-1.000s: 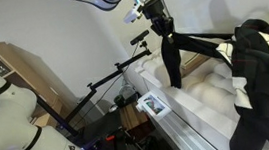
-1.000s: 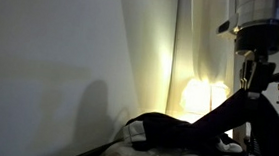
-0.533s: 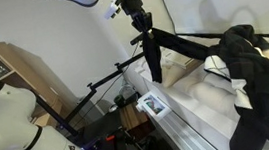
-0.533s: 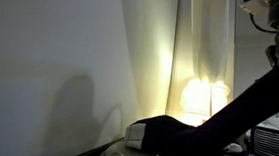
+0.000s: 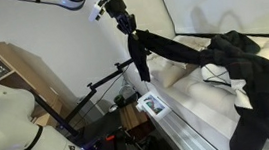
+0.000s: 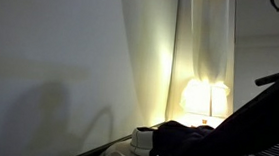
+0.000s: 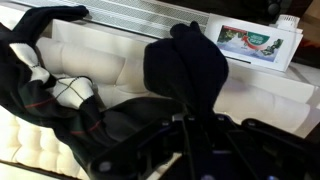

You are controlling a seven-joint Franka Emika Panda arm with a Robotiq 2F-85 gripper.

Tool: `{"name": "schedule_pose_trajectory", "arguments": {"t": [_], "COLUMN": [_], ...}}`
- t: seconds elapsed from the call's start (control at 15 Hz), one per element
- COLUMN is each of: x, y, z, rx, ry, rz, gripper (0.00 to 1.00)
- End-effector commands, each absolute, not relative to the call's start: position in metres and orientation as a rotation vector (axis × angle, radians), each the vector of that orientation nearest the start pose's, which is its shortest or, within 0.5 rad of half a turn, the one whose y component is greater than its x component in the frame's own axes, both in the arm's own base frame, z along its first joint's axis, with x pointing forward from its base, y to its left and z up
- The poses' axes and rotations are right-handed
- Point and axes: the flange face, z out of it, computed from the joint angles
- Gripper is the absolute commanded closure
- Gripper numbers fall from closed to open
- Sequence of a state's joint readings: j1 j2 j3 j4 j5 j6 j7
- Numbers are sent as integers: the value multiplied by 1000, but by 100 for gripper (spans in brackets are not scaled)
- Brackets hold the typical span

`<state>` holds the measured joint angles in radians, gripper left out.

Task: Unfold the black cloth on the bed.

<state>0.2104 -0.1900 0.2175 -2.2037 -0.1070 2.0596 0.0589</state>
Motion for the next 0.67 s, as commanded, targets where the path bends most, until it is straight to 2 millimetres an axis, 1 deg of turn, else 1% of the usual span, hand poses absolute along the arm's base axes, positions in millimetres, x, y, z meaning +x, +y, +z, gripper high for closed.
{"name": "schedule_pose_trajectory", "arguments": {"t": [0.0, 0.2, 0.33, 0.47, 0.6], "x": [401, 369, 352, 341, 338], "y": [227, 250, 260, 265, 264], "z": [489, 500, 506, 509, 511], "rx": [-3183, -3171, -3165, -3154, -3147], "ry": [-808, -917, -979, -1023, -1042], "rz": [-151, -182, -205, -224, -216], "gripper": [94, 94, 94, 94, 94]}}
